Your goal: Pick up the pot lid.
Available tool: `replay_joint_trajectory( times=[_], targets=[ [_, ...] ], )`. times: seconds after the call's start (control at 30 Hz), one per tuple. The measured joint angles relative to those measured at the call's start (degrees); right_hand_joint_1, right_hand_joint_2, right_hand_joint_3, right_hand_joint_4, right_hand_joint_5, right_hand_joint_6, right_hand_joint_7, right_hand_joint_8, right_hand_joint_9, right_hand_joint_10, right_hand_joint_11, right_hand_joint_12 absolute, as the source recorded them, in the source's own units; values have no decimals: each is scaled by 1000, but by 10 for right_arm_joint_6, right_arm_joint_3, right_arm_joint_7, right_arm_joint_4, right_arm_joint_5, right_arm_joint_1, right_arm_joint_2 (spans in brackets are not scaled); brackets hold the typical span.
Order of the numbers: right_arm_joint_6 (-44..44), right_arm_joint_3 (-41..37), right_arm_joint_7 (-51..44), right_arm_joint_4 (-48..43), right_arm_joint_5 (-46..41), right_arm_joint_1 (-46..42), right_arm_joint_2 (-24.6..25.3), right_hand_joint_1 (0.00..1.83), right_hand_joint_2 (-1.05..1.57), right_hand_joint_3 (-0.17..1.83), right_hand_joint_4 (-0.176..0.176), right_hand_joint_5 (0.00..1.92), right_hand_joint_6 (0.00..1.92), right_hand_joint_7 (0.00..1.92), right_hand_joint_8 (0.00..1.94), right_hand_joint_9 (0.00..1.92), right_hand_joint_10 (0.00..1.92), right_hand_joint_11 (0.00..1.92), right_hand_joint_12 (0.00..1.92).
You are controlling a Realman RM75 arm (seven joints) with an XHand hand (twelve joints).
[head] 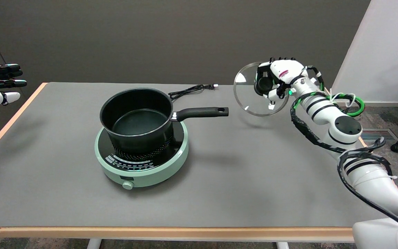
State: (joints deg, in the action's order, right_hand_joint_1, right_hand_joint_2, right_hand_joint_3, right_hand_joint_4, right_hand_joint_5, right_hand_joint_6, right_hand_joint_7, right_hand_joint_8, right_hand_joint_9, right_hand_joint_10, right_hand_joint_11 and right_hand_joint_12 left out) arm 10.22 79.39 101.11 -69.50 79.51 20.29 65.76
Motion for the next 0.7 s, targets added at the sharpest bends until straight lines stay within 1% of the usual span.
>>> replay_joint_trajectory(
  times=[0.27, 0.33, 0.37, 0.53, 0.57, 0.7],
  targets=[
    [9, 10, 0, -26, -78, 8, -20, 1351, 906, 546, 176, 657, 1113, 860, 1340, 803, 1482, 587, 1844],
    [11, 18, -1, -32, -96, 14, -27, 1355, 891, 557, 176, 630, 1177, 878, 1313, 780, 1527, 584, 1826],
    [12, 23, -1, -34, -105, 18, -31, 1355, 891, 556, 176, 631, 1174, 879, 1312, 781, 1525, 585, 1826],
    [16, 62, -4, -42, -153, 48, -54, 1354, 894, 553, 176, 631, 1171, 876, 1315, 784, 1533, 582, 1828],
    [17, 74, -4, -42, -163, 57, -59, 1350, 909, 543, 176, 660, 1109, 857, 1343, 807, 1494, 587, 1847],
    [22, 122, -6, -42, -196, 96, -77, 1350, 910, 542, 176, 659, 1109, 856, 1344, 807, 1497, 585, 1848]
  ],
)
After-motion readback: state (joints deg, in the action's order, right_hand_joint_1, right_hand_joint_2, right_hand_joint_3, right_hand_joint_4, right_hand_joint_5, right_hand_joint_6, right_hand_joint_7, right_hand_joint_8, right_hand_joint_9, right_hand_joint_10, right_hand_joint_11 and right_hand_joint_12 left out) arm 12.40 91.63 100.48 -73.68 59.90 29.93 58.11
